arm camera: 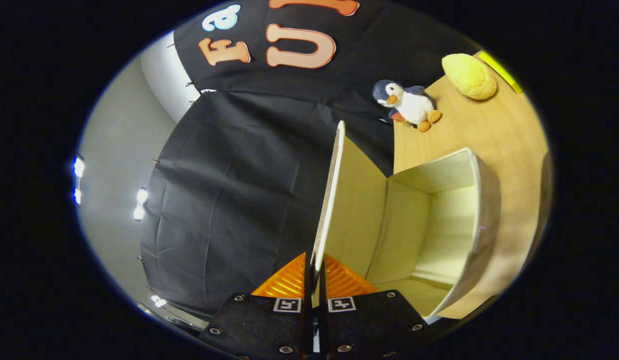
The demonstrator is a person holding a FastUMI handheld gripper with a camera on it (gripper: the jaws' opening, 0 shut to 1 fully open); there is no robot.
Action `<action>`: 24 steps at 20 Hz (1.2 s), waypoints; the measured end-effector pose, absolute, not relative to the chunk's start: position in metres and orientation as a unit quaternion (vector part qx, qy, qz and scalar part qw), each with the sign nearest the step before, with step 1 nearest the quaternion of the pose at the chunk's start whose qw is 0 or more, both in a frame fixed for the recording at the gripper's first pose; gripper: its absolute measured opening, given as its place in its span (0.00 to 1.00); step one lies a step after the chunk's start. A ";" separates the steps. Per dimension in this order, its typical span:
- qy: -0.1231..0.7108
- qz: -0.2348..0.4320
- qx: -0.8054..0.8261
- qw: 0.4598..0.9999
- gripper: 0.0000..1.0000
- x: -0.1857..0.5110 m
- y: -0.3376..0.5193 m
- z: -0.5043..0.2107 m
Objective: Open the storage box then place both shoes into the box .Put the left shoe in first, then the right shoe, with the right side of both shoes facing outward in a uniform manner.
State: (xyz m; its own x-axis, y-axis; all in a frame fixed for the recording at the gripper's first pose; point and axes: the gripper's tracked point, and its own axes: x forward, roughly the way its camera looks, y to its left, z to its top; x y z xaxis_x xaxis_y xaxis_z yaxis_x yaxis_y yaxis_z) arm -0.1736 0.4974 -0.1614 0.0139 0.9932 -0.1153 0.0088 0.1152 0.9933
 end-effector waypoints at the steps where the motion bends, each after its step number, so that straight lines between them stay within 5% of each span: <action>1: 0.526 0.474 0.465 0.531 0.05 -0.179 0.511 -0.156; 7: 0.524 0.482 0.431 0.554 0.13 -0.190 0.582 -0.150; 10: 0.541 0.474 0.394 0.572 0.50 -0.200 0.600 -0.171; 14: 0.534 0.463 0.333 0.624 0.83 -0.200 0.573 -0.193; 18: 0.529 0.413 0.268 0.691 0.93 -0.184 0.504 -0.248; 24: 0.518 0.296 0.124 0.793 0.95 -0.162 0.345 -0.337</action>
State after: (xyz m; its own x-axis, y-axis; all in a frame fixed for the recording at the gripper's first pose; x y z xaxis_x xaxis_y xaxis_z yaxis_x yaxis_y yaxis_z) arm -0.1619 0.3450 -0.3370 0.2882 0.5977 -0.7481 -0.3409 0.7941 0.5031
